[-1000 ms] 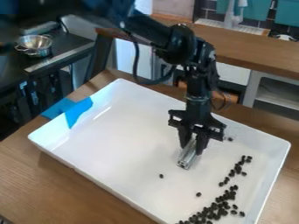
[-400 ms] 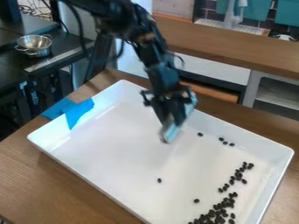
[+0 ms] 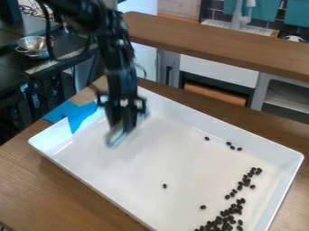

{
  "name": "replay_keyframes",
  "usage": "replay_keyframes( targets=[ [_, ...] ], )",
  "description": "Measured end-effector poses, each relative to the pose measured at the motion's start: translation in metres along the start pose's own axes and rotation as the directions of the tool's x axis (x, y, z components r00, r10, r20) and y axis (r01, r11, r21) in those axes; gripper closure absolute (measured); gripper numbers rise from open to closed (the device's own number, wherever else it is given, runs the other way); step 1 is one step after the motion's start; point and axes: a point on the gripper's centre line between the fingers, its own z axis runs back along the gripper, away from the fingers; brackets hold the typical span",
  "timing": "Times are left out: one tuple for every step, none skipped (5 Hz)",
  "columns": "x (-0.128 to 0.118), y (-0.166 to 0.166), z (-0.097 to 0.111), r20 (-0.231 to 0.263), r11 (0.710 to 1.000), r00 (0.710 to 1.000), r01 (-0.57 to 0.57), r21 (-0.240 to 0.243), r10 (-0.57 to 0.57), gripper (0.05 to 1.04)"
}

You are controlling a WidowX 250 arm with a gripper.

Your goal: Sweep into pile

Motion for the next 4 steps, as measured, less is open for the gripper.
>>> replay_keyframes(
  targets=[
    [-0.003, -0.003, -0.006, -0.020, 0.998, 0.999, 0.034, 0.058, -0.033, 0.715],
    [-0.018, 0.019, -0.015, -0.052, 0.995, 0.998, 0.023, 0.096, -0.018, 0.715],
    [-0.015, 0.029, -0.016, -0.037, 0.987, 0.996, 0.085, 0.139, -0.081, 0.657],
    [-0.016, 0.043, -0.008, 0.013, 0.985, 0.998, 0.062, 0.161, -0.065, 0.350]
  ],
)
